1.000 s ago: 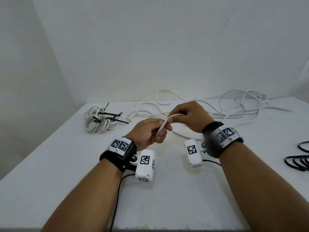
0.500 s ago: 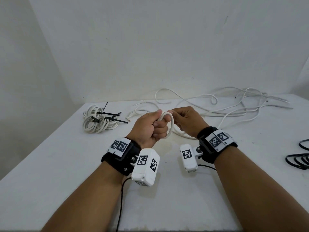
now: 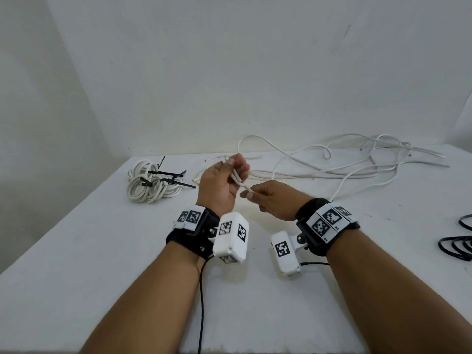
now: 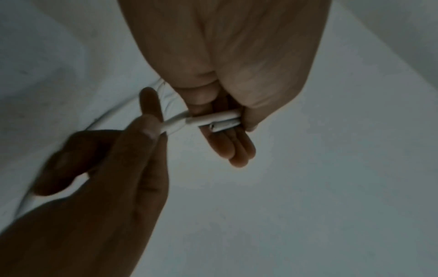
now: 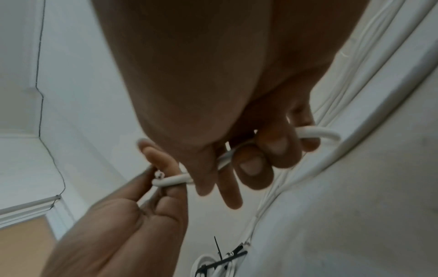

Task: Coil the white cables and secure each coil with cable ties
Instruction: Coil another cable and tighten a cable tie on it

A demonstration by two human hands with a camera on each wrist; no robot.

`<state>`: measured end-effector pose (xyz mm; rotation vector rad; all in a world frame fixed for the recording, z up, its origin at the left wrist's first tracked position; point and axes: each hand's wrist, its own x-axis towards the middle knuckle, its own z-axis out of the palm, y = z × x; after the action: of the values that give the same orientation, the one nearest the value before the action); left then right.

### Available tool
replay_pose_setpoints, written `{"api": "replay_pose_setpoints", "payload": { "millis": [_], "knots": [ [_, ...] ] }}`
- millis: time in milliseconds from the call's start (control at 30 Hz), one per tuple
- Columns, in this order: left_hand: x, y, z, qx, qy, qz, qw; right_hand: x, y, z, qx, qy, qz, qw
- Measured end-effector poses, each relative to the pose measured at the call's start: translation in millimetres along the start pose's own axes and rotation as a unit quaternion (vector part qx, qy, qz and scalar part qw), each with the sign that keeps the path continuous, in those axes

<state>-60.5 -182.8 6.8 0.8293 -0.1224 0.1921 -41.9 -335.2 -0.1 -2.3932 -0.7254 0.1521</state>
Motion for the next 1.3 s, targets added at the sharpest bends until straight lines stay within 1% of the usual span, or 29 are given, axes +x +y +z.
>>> {"api": "replay_pose_setpoints", "payload": {
  "millis": [67,100,167,200,267,333,367,400,433,467,500,567,600,633,667,767,833,867,900,1033,1133,1200,1300],
  "knots": [
    [7,2,-11,0.026,0.036,0.049,0.998,0,-1,4,-0.020,-0.024,-0.003,0.999],
    [8,3,-15,0.063,0.046,0.069,0.995,0,-2,5,-0.025,-0.034,-0.008,0.999],
    [9,1,-22,0.180,0.054,0.094,0.978,-3,-6,5,-0.036,-0.035,-0.018,0.999],
    [7,1,-23,0.251,0.044,0.104,0.961,-3,-8,4,-0.046,-0.029,-0.022,0.998],
    [4,1,-24,0.393,0.004,0.114,0.912,-4,-11,1,-0.046,-0.007,-0.035,0.998],
    [2,2,-23,0.527,-0.048,0.096,0.843,-5,-8,-2,-0.014,0.032,-0.049,0.998],
    [1,2,-22,0.585,-0.070,0.082,0.804,-5,-6,-4,0.007,0.057,-0.050,0.997],
    [-1,2,-21,0.625,-0.092,0.060,0.773,-5,-3,-5,0.024,0.083,-0.049,0.995],
    [-2,1,-21,0.644,-0.114,0.035,0.755,-5,-1,-7,0.038,0.106,-0.050,0.992],
    [-3,1,-19,0.644,-0.134,0.006,0.753,-6,1,-8,0.052,0.126,-0.055,0.989],
    [-4,0,-18,0.619,-0.146,-0.028,0.771,-6,2,-10,0.067,0.142,-0.062,0.986],
    [-6,-3,-14,0.512,-0.155,-0.090,0.840,-8,5,-14,0.095,0.165,-0.079,0.979],
    [-7,-3,-12,0.458,-0.157,-0.107,0.869,-7,7,-16,0.107,0.177,-0.085,0.975],
    [-9,-4,-10,0.416,-0.157,-0.116,0.888,-7,9,-17,0.118,0.189,-0.087,0.971],
    [-10,-4,-9,0.382,-0.159,-0.125,0.902,-7,10,-19,0.130,0.197,-0.088,0.968],
    [-11,-2,-8,0.319,-0.170,-0.152,0.920,-8,11,-23,0.169,0.210,-0.093,0.958],
    [-12,2,-9,0.267,-0.181,-0.154,0.934,-7,14,-27,0.199,0.237,-0.099,0.946],
    [-13,4,-9,0.237,-0.191,-0.151,0.940,-6,16,-28,0.200,0.249,-0.094,0.943],
    [-14,6,-9,0.208,-0.199,-0.149,0.946,-6,17,-28,0.187,0.248,-0.084,0.947],
    [-20,6,-4,0.077,-0.209,-0.151,0.963,-3,12,-15,0.115,0.170,-0.056,0.977],
    [-18,7,-1,-0.027,-0.203,-0.127,0.970,-1,2,-11,0.068,0.111,-0.028,0.991],
    [-15,7,0,-0.057,-0.174,-0.092,0.979,-1,-3,-9,0.033,0.058,-0.004,0.998],
    [-7,5,-2,-0.043,-0.100,-0.033,0.993,-3,-8,-3,0.001,-0.017,0.011,1.000]
  ]
}}
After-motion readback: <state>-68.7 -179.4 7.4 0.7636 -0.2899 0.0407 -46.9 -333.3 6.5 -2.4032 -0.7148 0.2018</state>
